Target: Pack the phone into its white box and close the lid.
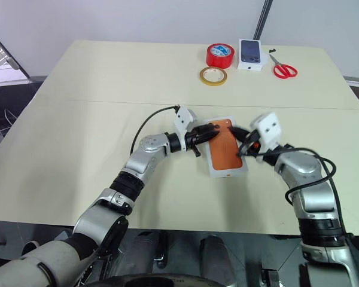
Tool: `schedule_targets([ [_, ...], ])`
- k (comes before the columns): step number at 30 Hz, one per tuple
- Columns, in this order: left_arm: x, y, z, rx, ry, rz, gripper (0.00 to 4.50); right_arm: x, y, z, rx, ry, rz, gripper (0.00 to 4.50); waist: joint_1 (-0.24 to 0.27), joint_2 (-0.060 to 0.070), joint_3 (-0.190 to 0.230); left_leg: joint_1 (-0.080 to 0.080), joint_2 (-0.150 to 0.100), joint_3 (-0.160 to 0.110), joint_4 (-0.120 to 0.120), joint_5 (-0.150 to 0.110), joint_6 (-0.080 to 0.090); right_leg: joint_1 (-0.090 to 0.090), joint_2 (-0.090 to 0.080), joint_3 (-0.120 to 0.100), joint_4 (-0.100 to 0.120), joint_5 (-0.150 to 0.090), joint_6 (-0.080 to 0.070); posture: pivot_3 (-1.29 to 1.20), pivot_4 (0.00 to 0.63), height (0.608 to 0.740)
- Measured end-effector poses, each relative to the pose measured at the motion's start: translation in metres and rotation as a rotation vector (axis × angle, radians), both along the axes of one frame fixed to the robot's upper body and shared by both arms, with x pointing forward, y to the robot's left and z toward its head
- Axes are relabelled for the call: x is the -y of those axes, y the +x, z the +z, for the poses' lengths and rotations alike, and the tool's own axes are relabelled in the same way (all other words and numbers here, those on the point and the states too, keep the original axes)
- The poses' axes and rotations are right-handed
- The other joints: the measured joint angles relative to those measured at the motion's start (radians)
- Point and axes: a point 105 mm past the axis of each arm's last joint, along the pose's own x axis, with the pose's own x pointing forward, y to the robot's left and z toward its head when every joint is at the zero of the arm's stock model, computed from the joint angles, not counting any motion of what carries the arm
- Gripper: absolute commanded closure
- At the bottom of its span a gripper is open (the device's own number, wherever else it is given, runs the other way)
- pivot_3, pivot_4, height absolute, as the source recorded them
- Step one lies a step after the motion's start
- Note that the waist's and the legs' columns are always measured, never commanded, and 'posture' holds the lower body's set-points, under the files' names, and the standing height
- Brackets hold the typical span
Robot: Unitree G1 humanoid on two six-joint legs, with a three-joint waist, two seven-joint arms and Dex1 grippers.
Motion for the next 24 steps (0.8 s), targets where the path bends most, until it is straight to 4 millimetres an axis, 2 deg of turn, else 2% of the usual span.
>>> schedule_targets([
  [4,0.005,0.004,-0.001,0.018,0.052,0.004,3.40,0.004,-0.003,-0.008,-0.005,-0.080,-0.017,4.46,0.000,-0.001,-0.001,0.004,0.000,-0.001,0.001,-0.001,0.001,0.005,0.000,-0.001,-0.001,0.000,0.000,0.00,0.150,0.728],
  [13,-0.005,0.005,-0.006,0.002,0.060,0.006,3.40,0.000,-0.004,-0.008,-0.006,-0.063,-0.007,4.46,-0.002,-0.001,-0.001,0.004,0.000,-0.001,0.001,-0.001,0.001,0.006,0.000,-0.001,-0.001,0.000,0.000,0.00,0.150,0.728],
  [15,-0.009,0.003,-0.005,-0.028,0.036,-0.010,2.87,-0.003,-0.006,-0.007,-0.035,-0.002,0.014,4.50,-0.003,-0.001,-0.001,0.004,0.001,-0.001,0.001,-0.001,0.001,0.006,0.000,-0.001,-0.001,0.000,0.000,0.00,0.150,0.728],
  [16,-0.013,0.000,-0.006,-0.048,0.015,-0.026,2.44,-0.007,-0.009,-0.007,-0.076,0.074,0.035,3.92,-0.003,-0.001,-0.001,0.004,0.001,-0.001,0.001,-0.001,0.001,0.006,0.000,-0.001,-0.001,0.000,0.000,0.00,0.150,0.728],
  [17,-0.017,-0.003,-0.007,-0.058,0.008,-0.038,2.00,-0.009,-0.011,-0.007,-0.108,0.129,0.051,3.61,-0.003,0.000,-0.001,0.004,0.001,-0.001,0.001,-0.001,0.001,0.005,0.000,0.000,0.000,0.000,0.000,0.00,0.150,0.728],
  [19,-0.026,-0.007,-0.004,-0.049,0.003,-0.050,0.94,-0.010,-0.015,0.000,-0.120,0.209,0.086,2.61,-0.003,0.000,0.000,0.003,0.001,-0.001,0.001,-0.001,0.001,0.004,-0.001,0.000,0.000,0.000,0.000,0.00,0.150,0.728],
  [21,-0.041,-0.009,0.010,-0.018,-0.012,-0.047,0.00,-0.011,-0.016,0.013,-0.089,0.253,0.121,1.52,-0.003,0.000,0.000,0.003,0.001,-0.001,0.001,-0.001,0.001,0.004,-0.001,0.001,0.000,0.000,0.000,0.00,0.150,0.728],
  [24,-0.069,-0.011,0.044,0.082,-0.035,-0.027,0.00,-0.008,-0.017,0.031,-0.036,0.272,0.160,0.04,-0.004,0.001,0.000,0.003,0.001,-0.002,0.001,-0.001,0.000,0.004,-0.002,0.001,0.000,0.000,0.000,0.00,0.150,0.728],
])
